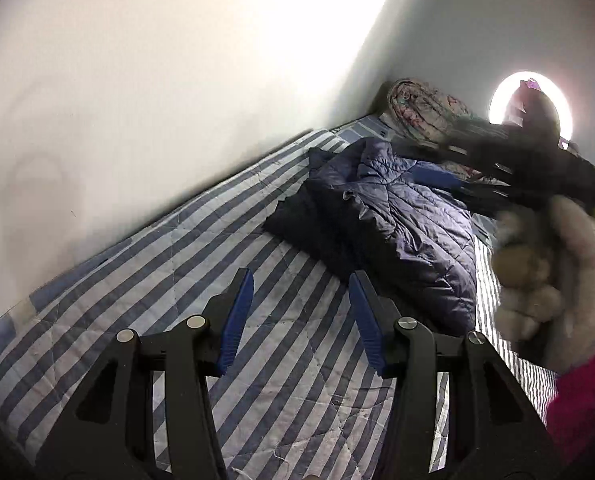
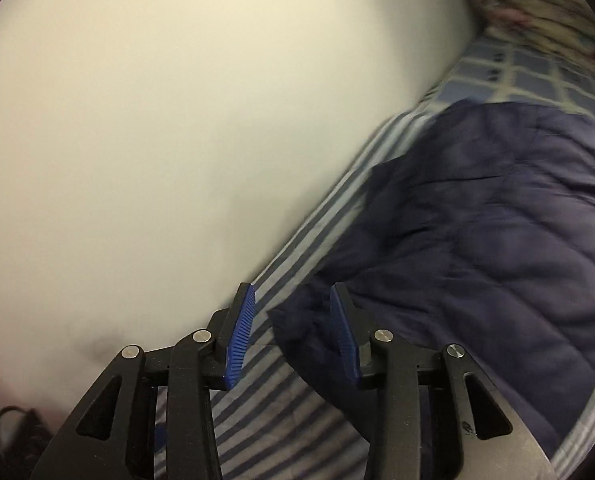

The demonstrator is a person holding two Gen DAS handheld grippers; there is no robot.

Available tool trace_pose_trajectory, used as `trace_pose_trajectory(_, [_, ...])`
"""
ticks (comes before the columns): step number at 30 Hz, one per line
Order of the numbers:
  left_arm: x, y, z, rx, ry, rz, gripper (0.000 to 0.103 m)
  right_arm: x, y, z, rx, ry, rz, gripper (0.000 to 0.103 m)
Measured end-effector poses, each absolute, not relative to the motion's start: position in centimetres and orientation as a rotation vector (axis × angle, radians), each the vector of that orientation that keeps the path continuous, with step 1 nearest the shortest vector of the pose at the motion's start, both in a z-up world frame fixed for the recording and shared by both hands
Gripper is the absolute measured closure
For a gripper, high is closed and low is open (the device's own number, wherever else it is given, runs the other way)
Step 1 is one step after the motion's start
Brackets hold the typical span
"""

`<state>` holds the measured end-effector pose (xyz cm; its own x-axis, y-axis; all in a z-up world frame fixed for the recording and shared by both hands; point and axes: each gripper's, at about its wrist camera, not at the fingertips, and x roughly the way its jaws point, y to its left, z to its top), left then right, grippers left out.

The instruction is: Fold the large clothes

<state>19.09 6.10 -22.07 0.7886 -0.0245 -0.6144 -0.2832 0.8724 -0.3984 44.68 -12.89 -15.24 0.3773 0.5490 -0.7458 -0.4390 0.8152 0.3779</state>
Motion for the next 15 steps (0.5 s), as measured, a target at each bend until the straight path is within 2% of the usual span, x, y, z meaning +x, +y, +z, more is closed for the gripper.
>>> trace_pose_trajectory(2, [19.9,5.8,-22.3,-0.503,0.671,0.13,0.051,43.7,-16.7,-14.6,0.143,0.975,0.531,0.064])
trace_pose_trajectory(3, [20.3,5.7,-22.2,-0.507,0.675,0.116,0.051,42.9,-18.7,-14.7,0.158,0.969,0.474,0.057])
trace_pose_trajectory(6, [21.7,5.4,-21.1,-0.515,0.661,0.088,0.051,41.2,-24.9,-16.1,0.222,0.977,0.334,0.046])
trace_pose_trajectory(12, [28.2,3.2,-17.6,-0.317,0.586,0.053,0.051,40.7,-32.1,-20.5,0.442,1.046,0.263,0.043])
trace_pose_trajectory(15, [33.7,2.7,-18.5,-0.236,0.644,0.064,0.051,39.9,-32.0,-22.5,0.541,1.045,0.291,0.042])
